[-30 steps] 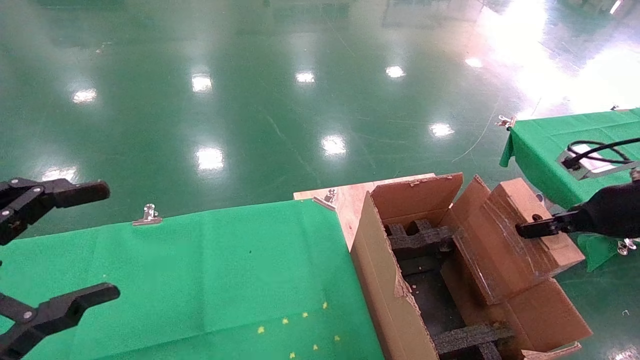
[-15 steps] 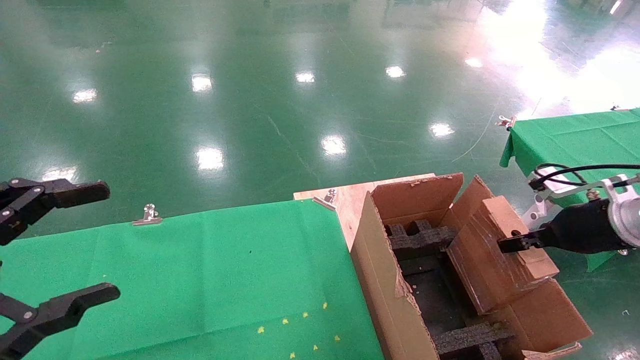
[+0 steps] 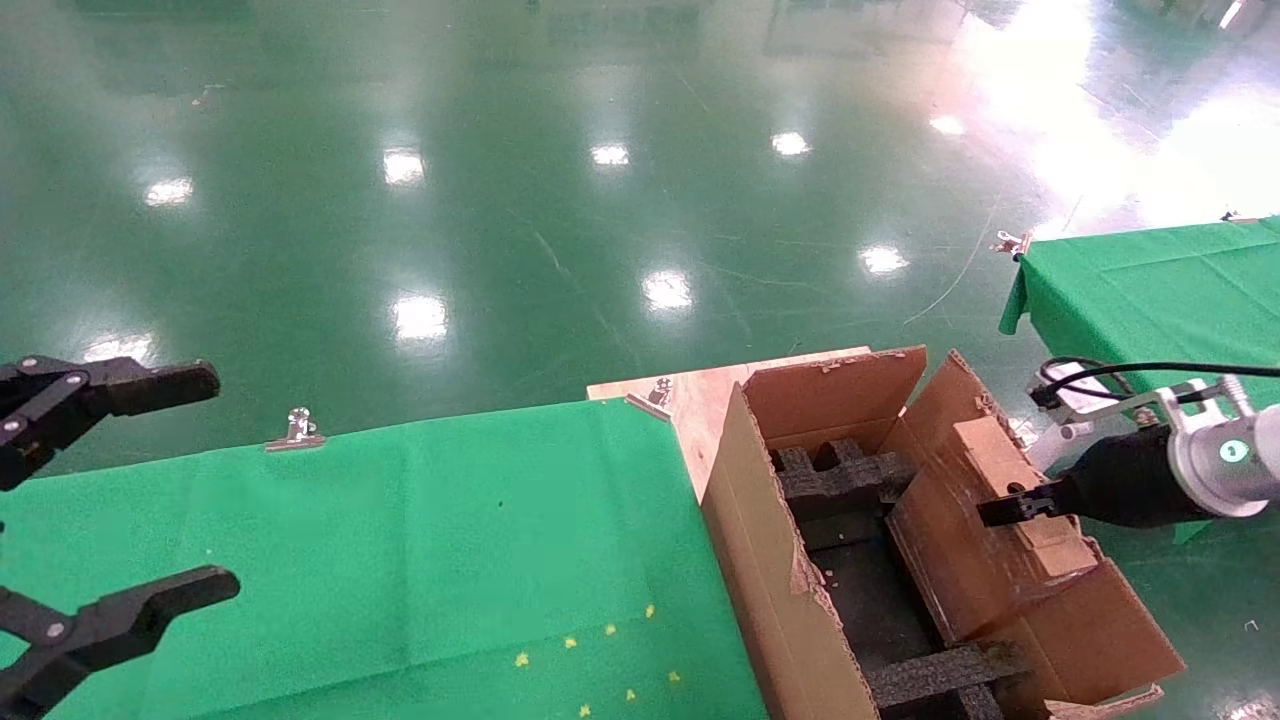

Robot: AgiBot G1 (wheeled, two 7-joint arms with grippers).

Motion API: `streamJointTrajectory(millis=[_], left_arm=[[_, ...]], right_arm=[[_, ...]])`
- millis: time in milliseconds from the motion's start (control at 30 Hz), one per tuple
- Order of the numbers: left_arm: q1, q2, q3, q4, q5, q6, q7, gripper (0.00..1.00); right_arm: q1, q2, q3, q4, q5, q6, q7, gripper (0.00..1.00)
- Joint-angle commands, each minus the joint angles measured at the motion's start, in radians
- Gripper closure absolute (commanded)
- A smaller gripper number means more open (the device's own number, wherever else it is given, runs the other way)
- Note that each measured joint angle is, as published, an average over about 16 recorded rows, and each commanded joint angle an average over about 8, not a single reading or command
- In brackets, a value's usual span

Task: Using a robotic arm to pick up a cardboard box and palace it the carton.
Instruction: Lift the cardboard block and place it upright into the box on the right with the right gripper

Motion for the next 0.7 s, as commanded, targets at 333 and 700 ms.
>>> streamJointTrajectory(millis=[333, 700], left_arm=[[0.000, 0.000, 0.000, 0.000, 0.000, 0.000, 0.000, 0.00], [0.000, 0.000, 0.000, 0.000, 0.000, 0.000, 0.000, 0.00]], right_arm=[[-0.103, -0.089, 0.004, -0.124, 0.052, 0.063, -0.061, 1.00], [-0.197, -0.183, 0.024, -0.263, 0.117, 0.074, -0.152, 1.00]])
